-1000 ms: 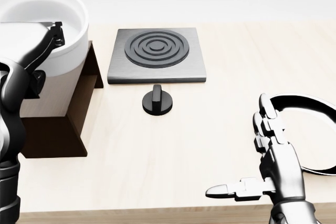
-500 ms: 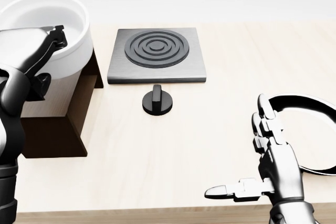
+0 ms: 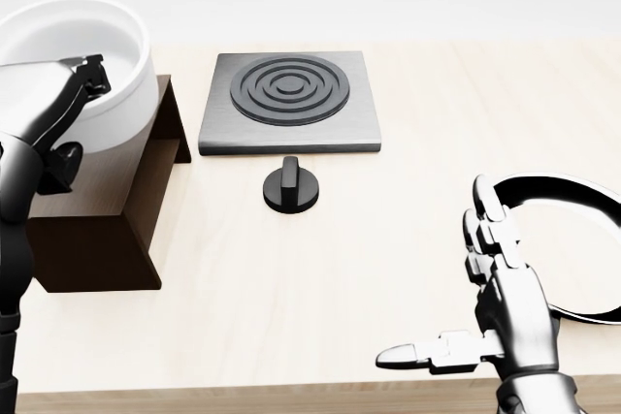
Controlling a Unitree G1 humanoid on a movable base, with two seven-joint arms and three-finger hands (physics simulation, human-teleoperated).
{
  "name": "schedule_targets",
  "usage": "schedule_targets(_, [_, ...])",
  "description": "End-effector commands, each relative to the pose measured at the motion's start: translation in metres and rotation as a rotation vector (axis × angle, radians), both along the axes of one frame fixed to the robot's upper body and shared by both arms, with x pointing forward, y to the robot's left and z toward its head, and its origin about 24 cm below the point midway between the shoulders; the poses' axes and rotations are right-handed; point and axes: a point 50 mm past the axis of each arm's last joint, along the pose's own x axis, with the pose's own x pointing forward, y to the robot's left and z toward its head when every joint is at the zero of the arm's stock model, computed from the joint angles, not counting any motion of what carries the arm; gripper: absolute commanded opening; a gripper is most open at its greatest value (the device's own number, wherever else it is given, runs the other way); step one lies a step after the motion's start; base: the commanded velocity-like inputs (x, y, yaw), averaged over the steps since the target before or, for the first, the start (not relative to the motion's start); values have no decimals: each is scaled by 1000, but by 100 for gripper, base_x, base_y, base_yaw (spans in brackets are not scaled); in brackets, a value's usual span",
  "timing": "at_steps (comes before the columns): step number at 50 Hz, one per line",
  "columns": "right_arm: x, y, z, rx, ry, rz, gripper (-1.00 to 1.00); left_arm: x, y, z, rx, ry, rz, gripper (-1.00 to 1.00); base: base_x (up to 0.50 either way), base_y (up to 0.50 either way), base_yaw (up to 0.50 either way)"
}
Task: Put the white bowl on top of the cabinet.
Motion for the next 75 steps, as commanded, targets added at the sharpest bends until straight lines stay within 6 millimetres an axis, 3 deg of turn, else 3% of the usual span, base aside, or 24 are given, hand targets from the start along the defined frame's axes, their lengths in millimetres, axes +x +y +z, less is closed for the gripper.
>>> schedule_targets(1, [-1,1,0,-3,0,2,100,-2,9,3,8,-81,34,-100,0,0,0])
schedule_targets(75, [-1,5,-4,-14,4,11,100,-2,29,-12,-56,-113,62,-100,0,0,0])
